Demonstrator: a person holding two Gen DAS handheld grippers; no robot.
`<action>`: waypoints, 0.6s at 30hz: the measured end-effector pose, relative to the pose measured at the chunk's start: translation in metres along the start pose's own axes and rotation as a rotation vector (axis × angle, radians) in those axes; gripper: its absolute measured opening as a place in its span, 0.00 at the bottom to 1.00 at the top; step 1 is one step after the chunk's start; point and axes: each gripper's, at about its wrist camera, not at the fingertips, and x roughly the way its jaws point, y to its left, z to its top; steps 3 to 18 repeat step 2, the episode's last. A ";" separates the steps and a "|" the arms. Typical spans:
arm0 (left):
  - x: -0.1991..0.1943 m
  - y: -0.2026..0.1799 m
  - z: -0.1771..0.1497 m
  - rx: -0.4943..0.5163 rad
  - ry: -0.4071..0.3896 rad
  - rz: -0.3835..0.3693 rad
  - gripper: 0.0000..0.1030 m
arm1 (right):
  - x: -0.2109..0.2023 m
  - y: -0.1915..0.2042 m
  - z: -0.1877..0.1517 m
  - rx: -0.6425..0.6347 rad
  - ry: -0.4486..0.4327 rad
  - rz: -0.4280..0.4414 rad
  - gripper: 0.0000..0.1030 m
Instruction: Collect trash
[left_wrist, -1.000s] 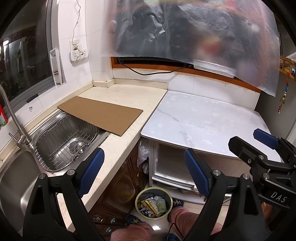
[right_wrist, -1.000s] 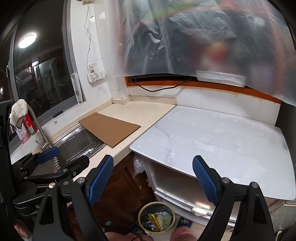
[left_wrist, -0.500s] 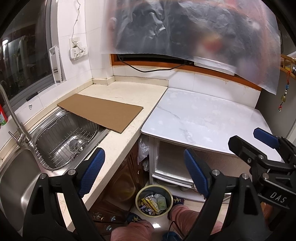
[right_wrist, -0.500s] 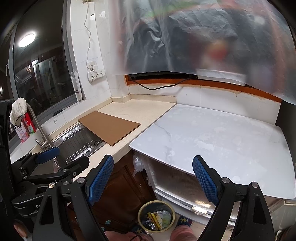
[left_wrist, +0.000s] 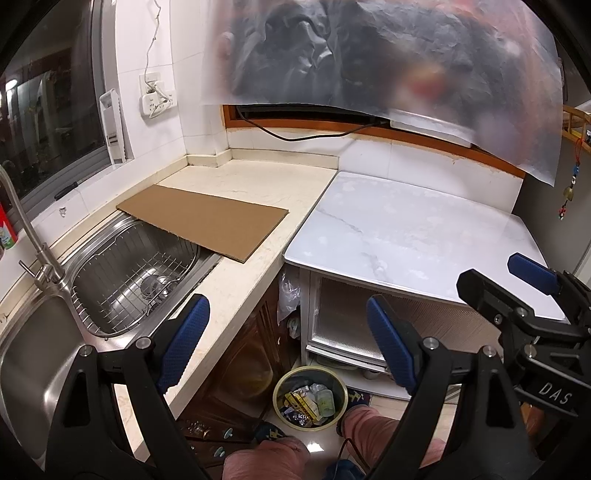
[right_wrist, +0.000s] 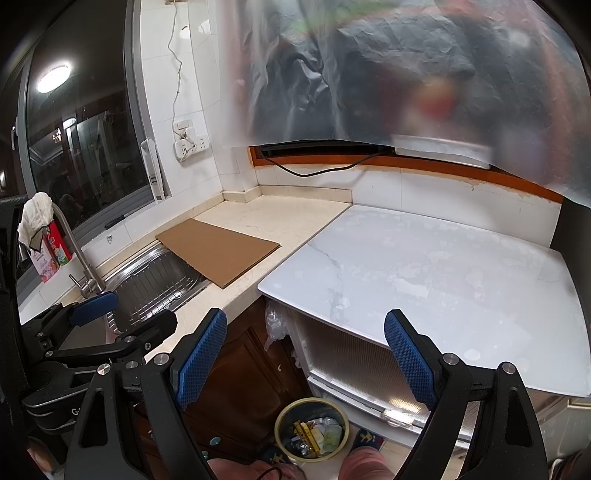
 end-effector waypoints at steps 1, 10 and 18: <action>0.000 0.000 -0.001 0.000 0.001 0.002 0.82 | 0.000 0.000 0.000 0.000 0.001 0.000 0.86; 0.000 0.000 -0.001 -0.001 0.002 0.003 0.82 | 0.000 0.001 0.000 0.001 0.000 0.000 0.86; 0.000 0.000 -0.001 -0.001 0.002 0.003 0.82 | 0.000 0.001 0.000 0.001 0.000 0.000 0.86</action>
